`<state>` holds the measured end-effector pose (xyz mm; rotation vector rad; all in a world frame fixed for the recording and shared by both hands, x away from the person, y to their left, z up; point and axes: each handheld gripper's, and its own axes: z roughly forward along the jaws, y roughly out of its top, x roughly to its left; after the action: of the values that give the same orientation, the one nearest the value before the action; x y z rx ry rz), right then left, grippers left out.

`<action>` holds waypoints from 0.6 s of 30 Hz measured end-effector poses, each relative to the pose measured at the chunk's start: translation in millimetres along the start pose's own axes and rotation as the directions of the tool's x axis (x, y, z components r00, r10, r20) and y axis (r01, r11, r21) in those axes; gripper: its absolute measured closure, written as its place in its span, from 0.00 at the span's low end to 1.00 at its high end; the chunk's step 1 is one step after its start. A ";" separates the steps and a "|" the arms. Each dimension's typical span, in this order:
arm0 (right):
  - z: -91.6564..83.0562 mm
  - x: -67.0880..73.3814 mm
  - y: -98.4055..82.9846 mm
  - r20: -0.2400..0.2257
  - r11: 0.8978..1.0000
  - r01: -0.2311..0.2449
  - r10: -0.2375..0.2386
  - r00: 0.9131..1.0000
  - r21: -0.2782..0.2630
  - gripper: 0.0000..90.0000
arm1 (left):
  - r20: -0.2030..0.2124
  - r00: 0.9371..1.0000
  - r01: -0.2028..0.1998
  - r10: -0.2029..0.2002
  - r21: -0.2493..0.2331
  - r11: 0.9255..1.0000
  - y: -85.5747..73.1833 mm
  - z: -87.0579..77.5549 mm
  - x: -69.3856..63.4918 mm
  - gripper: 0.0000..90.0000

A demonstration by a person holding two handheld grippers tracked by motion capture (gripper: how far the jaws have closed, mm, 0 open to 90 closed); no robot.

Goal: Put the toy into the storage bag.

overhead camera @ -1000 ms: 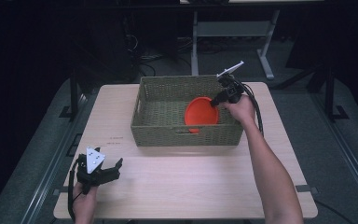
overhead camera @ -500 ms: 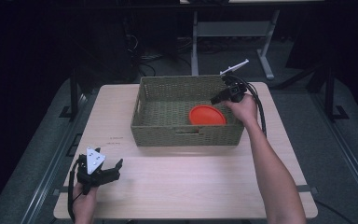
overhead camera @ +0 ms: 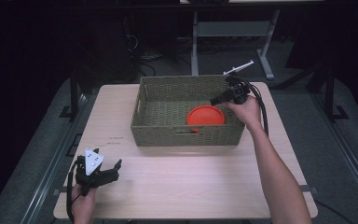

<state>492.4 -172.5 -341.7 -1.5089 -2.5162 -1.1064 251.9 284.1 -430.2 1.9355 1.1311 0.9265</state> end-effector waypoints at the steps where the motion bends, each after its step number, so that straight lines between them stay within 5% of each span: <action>1: -1.4 -0.2 -0.9 -0.003 1.000 0.004 -0.004 1.000 -0.003 0.59 | 0.000 1.000 0.004 -0.004 -0.002 1.000 0.3 0.2 -0.3 0.14; 9: -16.9 3.7 -7.1 -0.059 1.000 0.002 -0.004 0.998 -0.028 0.45 | 0.000 1.000 0.002 -0.002 -0.002 1.000 0.4 0.2 -0.9 0.14; 12: -20.4 10.4 -10.4 -0.055 0.999 0.027 -0.028 0.998 -0.021 0.41 | 0.000 1.000 -0.001 0.001 0.001 1.000 0.3 0.2 -0.6 0.14; 18: -26.4 17.3 -19.6 -0.117 0.998 0.054 -0.056 0.991 -0.027 0.36 | 0.001 1.000 0.002 -0.002 0.001 1.000 0.4 0.7 -0.9 0.14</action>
<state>459.1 -179.8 -327.0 -1.3436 -2.4882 -1.1994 252.4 283.0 -430.3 1.9350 1.1323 0.9244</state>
